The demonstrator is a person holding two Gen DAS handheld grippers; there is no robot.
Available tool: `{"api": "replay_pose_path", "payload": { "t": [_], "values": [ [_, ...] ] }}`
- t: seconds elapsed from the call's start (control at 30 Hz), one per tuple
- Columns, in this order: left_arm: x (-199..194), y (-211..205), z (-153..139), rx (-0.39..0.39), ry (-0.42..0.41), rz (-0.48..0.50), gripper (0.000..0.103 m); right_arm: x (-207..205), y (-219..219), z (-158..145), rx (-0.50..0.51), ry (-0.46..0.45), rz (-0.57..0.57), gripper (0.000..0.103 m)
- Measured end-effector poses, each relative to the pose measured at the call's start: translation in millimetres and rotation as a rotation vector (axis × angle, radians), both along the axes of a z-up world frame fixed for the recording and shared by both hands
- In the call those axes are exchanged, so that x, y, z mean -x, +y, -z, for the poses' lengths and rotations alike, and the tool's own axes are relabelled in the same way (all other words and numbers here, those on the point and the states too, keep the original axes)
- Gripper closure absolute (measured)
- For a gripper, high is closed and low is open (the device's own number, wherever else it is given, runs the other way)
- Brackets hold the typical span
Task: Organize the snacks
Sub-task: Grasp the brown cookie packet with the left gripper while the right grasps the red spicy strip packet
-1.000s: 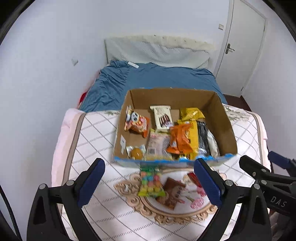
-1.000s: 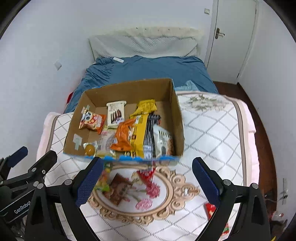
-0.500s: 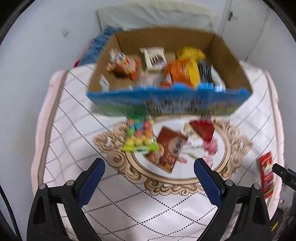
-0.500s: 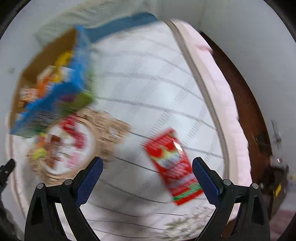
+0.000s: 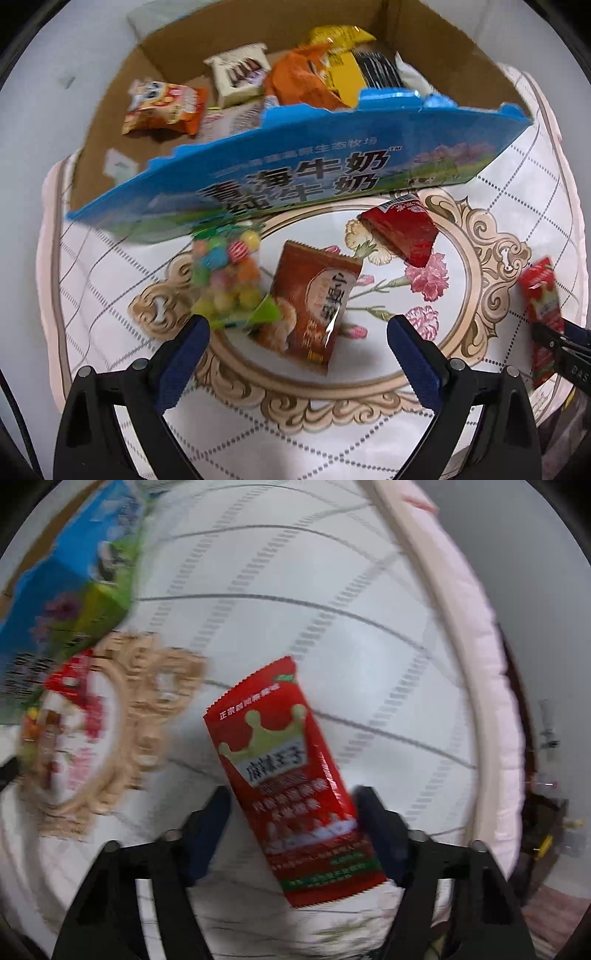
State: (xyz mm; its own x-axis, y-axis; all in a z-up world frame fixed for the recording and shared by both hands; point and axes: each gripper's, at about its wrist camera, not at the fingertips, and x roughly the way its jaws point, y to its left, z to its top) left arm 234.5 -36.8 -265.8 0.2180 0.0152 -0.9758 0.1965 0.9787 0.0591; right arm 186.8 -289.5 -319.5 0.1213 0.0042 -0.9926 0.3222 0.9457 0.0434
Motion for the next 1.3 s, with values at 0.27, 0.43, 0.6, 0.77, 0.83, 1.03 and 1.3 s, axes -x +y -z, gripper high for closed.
{"api": "replay_pose_path", "payload": {
  "t": [0.27, 0.43, 0.6, 0.77, 0.83, 1.03, 1.3],
  "values": [
    [-22, -18, 42, -0.056, 0.124, 0.108, 0.005, -30, 26, 12, -0.051, 0.053, -0.037, 0.034],
    [-22, -26, 50, -0.108, 0.103, 0.156, 0.005, -34, 24, 16, -0.059, 0.076, -0.058, 0.032],
    [-13, -34, 45, -0.144, 0.075, 0.173, 0.027, -42, 31, 17, -0.051, 0.121, -0.133, 0.031],
    [10, -22, 34, -0.049, 0.104, 0.122, 0.030, -41, 49, 20, -0.149, 0.164, -0.138, 0.031],
    [23, -13, 29, 0.005, 0.123, 0.079, 0.030, -39, 51, 18, -0.233, 0.171, -0.131, 0.031],
    [31, 11, 31, 0.135, 0.178, -0.031, 0.030, -44, 45, 3, -0.214, 0.145, -0.133, 0.031],
    [-3, -12, 62, 0.044, 0.218, 0.017, 0.025, -55, 52, 16, -0.145, 0.177, -0.156, 0.031]
  ]
}}
